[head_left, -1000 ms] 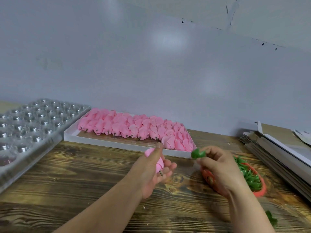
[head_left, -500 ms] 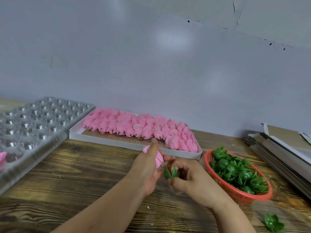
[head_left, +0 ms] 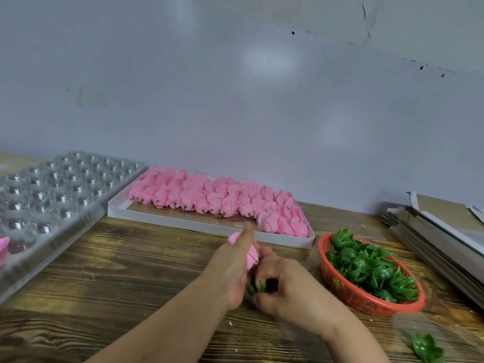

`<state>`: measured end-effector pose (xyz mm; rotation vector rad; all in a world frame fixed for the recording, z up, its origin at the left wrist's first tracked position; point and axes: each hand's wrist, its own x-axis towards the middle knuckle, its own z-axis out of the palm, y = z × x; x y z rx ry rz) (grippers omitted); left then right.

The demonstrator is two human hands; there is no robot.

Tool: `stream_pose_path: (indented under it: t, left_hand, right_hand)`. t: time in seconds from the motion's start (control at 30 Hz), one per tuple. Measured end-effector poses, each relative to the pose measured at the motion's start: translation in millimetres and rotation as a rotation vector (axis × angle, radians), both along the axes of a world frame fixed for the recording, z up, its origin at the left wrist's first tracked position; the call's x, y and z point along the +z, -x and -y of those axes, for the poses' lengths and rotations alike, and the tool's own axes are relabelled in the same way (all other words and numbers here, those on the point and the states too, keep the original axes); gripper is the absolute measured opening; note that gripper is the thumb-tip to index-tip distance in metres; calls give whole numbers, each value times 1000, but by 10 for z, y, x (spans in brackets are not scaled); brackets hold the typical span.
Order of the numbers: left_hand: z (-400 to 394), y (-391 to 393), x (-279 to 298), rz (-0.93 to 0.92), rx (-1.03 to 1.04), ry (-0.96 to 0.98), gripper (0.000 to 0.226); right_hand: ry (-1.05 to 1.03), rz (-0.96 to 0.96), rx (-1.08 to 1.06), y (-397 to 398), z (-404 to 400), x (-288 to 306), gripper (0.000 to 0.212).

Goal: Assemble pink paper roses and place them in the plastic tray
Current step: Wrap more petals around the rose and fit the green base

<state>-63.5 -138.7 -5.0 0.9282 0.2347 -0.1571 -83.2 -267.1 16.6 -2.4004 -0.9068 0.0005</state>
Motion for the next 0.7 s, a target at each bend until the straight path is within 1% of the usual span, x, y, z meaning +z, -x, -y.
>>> stream_pose_path:
  t: [0.03, 0.1, 0.13, 0.2, 0.27, 0.37, 0.43, 0.5, 0.6, 0.67, 0.7]
  left_hand:
    - [1, 6, 4, 4, -3, 1, 54]
    - [-7, 17, 24, 12, 6, 17, 50]
    - [-10, 21, 39, 8, 17, 28, 46]
    - [-27, 21, 63, -4, 42, 47, 42]
    - [-49, 15, 78, -23, 52, 82, 42]
    - [-58, -1, 95, -48, 92, 126, 50]
    - [-49, -12, 104, -46, 127, 130, 45]
    - [-49, -14, 109, -3, 141, 126, 38]
    - [-48, 5, 102, 81, 140, 30, 33]
    - [-46, 10, 110, 167, 192, -115, 31]
    - [-46, 14, 123, 212, 232, -176, 36]
  right_hand:
    - [-39, 18, -29, 1, -6, 3, 23]
    - [-123, 51, -64, 8, -22, 11, 23]
    - [-155, 58, -89, 13, -33, 12, 26]
    - [-229, 38, -168, 16, -59, 0, 37]
    - [-347, -9, -263, 7, -97, -25, 41]
    - [-479, -136, -338, -15, -137, -52, 28]
    - [-539, -219, -303, -23, -156, -72, 16]
    - [-610, -261, -281, -27, -172, -93, 11]
    - [-698, -304, -287, -27, -186, -102, 12]
    - [-712, -306, -305, -32, -185, -106, 17]
    - [-711, -301, -316, -36, -181, -113, 20]
